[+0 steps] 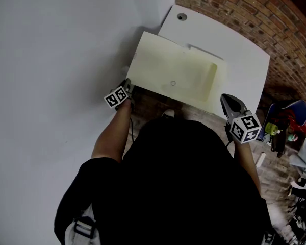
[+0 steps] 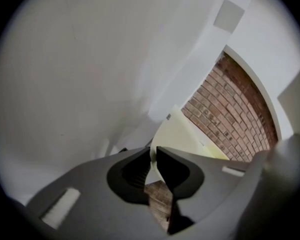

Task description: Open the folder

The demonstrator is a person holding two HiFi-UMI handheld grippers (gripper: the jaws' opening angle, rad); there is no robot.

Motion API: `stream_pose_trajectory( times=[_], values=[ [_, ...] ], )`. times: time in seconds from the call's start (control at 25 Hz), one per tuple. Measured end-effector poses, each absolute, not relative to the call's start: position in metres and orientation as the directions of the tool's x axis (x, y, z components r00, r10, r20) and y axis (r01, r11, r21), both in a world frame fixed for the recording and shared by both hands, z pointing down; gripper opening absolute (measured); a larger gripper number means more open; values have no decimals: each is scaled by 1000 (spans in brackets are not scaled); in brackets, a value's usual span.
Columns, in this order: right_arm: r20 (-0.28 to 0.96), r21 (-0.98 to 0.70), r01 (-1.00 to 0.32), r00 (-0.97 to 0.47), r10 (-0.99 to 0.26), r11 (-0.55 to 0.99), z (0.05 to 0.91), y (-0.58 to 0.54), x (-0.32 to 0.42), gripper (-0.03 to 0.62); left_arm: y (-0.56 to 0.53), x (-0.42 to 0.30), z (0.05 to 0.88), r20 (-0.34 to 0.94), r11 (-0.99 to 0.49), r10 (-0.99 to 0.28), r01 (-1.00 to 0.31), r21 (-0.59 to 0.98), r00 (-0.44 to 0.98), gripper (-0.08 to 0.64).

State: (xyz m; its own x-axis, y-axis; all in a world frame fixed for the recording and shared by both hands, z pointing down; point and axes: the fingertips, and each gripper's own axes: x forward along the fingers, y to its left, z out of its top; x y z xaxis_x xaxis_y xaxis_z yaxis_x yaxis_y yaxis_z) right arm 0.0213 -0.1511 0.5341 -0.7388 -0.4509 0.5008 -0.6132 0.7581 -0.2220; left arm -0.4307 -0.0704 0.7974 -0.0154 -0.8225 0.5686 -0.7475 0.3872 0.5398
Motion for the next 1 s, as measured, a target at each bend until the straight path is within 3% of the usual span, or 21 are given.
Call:
stream_pose_trajectory(
  times=[0.6, 1.0],
  values=[
    [495, -222, -607, -745, -448, 763, 533, -148, 21, 2, -87, -428, 759, 396, 252, -917, -716, 651, 38, 52],
    [502, -226, -608, -742, -444, 761, 536, -150, 21, 2, -99, -425, 737, 302, 168, -951, -695, 700, 74, 121]
  ],
)
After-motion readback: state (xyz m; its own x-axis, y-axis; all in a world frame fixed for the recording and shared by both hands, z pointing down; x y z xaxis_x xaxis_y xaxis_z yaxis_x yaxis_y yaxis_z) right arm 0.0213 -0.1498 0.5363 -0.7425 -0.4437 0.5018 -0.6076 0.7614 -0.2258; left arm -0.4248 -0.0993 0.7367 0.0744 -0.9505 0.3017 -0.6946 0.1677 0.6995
